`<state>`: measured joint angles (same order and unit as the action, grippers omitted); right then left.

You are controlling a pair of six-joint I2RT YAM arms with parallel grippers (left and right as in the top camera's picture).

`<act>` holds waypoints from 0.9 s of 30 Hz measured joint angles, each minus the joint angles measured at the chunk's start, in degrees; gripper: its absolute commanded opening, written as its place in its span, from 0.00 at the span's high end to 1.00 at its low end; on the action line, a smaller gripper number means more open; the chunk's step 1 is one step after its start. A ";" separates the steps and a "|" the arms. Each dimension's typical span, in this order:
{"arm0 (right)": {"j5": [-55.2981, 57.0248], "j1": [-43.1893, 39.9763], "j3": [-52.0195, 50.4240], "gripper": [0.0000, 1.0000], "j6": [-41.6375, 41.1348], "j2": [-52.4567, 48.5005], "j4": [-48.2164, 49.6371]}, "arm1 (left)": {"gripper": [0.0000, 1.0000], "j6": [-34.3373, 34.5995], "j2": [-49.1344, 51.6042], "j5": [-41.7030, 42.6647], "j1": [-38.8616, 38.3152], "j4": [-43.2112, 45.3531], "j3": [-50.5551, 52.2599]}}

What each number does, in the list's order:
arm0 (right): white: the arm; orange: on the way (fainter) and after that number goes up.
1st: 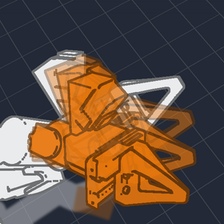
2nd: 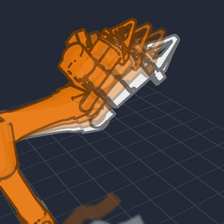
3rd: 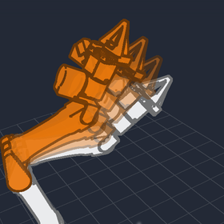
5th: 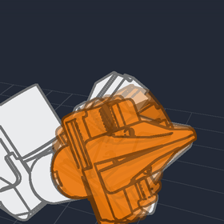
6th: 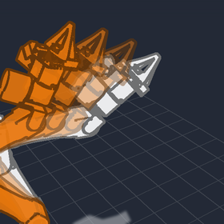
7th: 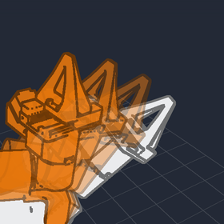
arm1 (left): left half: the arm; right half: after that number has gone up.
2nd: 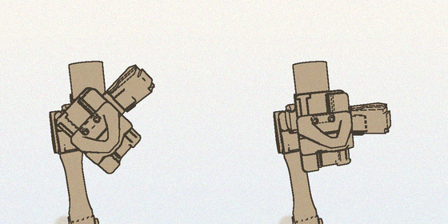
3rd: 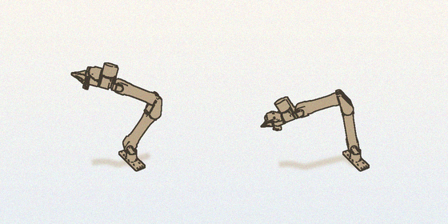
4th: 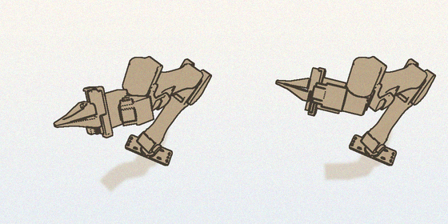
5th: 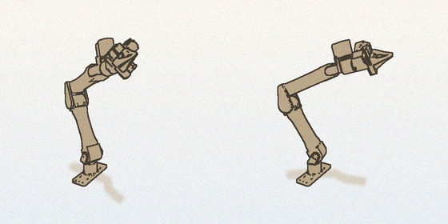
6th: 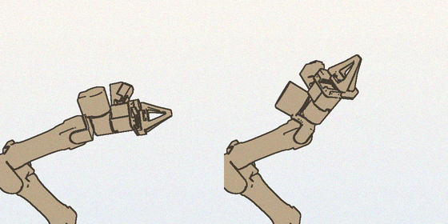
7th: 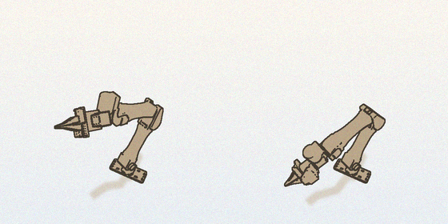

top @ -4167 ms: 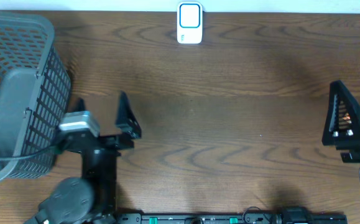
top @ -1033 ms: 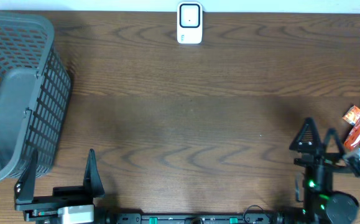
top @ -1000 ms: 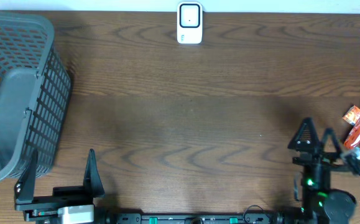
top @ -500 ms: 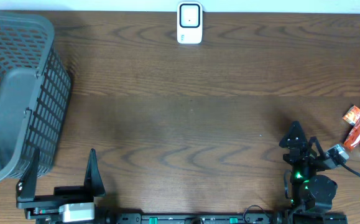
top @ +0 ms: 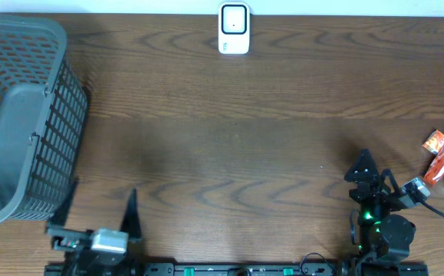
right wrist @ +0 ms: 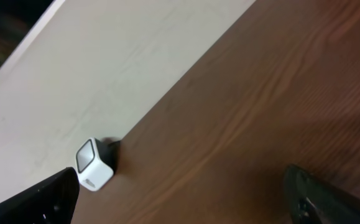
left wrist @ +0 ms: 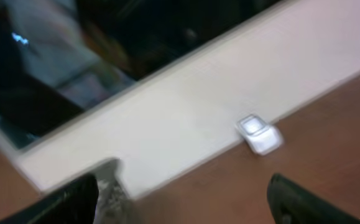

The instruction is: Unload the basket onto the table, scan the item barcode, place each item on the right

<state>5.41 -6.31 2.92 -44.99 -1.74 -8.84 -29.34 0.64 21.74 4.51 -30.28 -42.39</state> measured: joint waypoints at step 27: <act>0.07 0.00 -0.04 0.01 0.02 -0.09 0.02 | 0.13 19.54 5.55 4.13 -0.83 26.45 30.88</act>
<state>5.48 -6.31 2.87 -44.97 -1.83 -8.82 -9.80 6.20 25.87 3.68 -3.84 -11.51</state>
